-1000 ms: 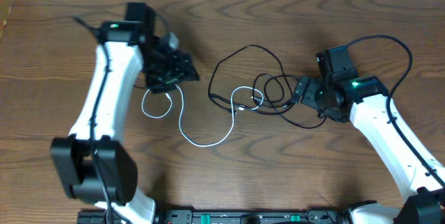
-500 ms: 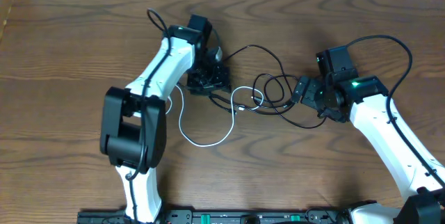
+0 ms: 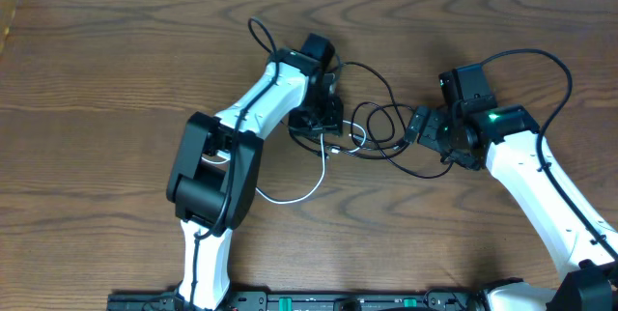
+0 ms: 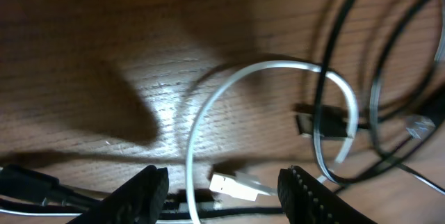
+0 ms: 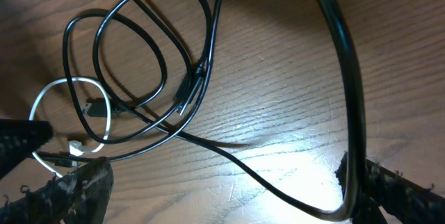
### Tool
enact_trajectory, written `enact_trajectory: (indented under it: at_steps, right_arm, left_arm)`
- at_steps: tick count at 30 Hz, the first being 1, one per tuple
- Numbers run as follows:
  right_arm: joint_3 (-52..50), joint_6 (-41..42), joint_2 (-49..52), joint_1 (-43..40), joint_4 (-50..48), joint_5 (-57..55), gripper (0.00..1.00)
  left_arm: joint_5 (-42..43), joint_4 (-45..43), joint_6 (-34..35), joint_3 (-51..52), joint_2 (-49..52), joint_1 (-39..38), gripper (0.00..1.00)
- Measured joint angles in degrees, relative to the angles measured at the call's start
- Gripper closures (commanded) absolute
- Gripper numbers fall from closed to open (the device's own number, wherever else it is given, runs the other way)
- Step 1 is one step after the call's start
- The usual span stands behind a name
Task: Untangle cables
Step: 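Grasp the white cable with the left gripper and pull it left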
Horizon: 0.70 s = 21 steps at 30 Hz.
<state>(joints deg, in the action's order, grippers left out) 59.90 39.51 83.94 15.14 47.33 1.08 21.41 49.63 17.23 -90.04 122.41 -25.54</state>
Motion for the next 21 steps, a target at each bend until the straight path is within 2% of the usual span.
enact_trajectory:
  at_steps: [5, 7, 16, 21]
  right_arm:
    - [0.0, 0.0, 0.0, 0.0, -0.02, 0.0, 0.01]
    - [0.0, -0.02, 0.0, 0.0, -0.02, 0.02, 0.01]
    - [0.0, 0.0, 0.0, 0.0, 0.0, 0.02, 0.01]
    - [0.0, 0.0, 0.0, 0.0, -0.02, 0.02, 0.01]
  left_arm:
    - [-2.32, 0.02, 0.92, 0.0, 0.94, -0.94, 0.74]
    - [-2.71, -0.04, 0.98, 0.0, 0.94, -1.05, 0.92]
    - [-3.37, 2.58, 1.01, -0.09, 0.37, -1.11, 0.93]
    - [-3.56, 1.66, 1.05, -0.22, -7.41, -0.83, 0.93]
